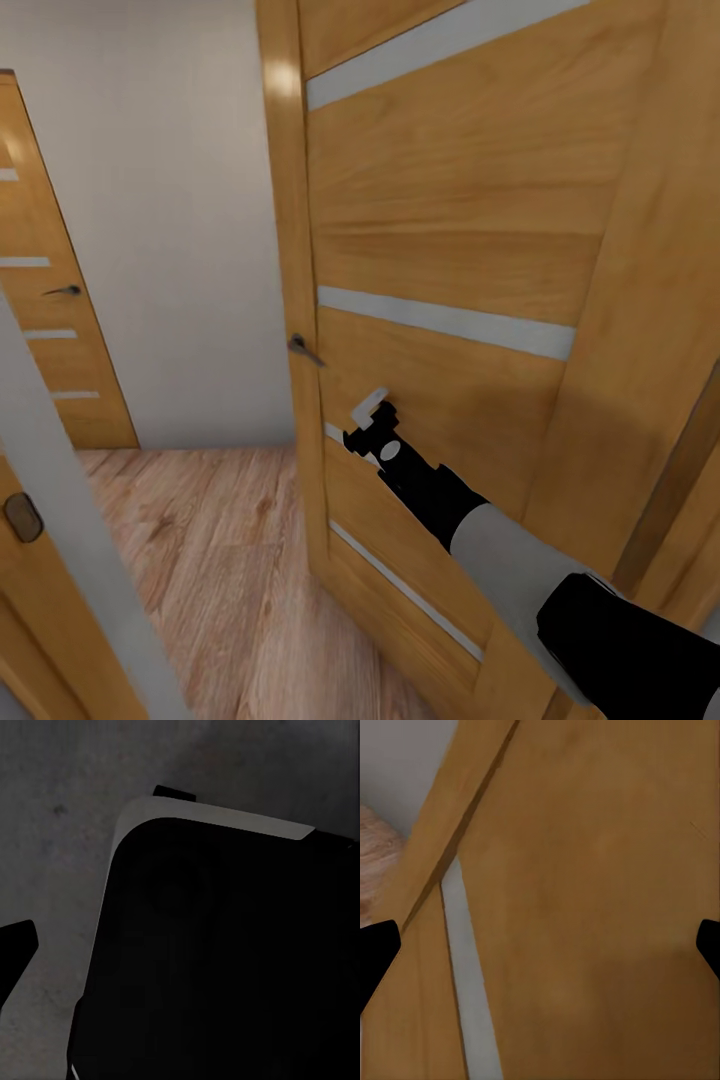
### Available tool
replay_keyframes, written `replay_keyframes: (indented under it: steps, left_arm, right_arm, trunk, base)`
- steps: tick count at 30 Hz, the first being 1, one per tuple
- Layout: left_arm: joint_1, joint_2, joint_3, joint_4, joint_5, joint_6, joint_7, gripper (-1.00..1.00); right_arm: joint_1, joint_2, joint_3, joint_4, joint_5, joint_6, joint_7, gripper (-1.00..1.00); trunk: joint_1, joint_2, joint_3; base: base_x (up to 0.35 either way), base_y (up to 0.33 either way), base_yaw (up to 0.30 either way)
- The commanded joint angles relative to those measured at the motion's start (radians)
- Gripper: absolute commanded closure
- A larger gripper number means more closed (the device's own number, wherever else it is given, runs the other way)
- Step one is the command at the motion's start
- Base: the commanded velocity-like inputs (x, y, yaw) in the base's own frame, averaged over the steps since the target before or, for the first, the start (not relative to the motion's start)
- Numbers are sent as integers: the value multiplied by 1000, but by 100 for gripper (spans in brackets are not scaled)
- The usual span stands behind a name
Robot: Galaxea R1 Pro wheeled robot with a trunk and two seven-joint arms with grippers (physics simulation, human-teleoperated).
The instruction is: Move the two storage containers from the living room to the garage. In the garage, place one container on the floor and stack the other container on top of it (either order is fine).
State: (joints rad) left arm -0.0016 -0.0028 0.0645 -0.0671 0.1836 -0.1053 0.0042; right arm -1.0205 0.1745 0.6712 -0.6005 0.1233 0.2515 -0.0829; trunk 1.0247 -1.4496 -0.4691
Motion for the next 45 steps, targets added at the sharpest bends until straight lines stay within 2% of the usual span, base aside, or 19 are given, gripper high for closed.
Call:
replay_keyframes:
  steps: [1,17,21,34,45]
  left_arm:
    - [0,0,6,0,0,-2,0,-100]
    - [0,0,6,0,0,-2,-1,-100]
    - [0,0,6,-1,0,-2,-1,-100]
    - [0,0,6,-2,1,-2,0,-100]
    - [0,0,6,-2,2,-2,-1,-100]
  right_arm:
    - [-2,0,1,-1,19,8,-11,-100]
    - [-1,0,-2,-3,19,9,-25,-100]
    - [-1,0,-1,-2,21,10,-61,-100]
    - [-1,0,-1,-2,15,9,-78,-100]
    - [-1,0,-1,-1,15,6,-77,-100]
  trunk:
    - [0,0,-1]
    - [0,0,-1]
    - [0,0,-1]
    - [0,0,-1]
    - [0,0,-1]
  base:
    - [112,0,0]
    - [18,0,0]
    - [0,0,0]
    - [4,0,0]
    - [181,0,0]
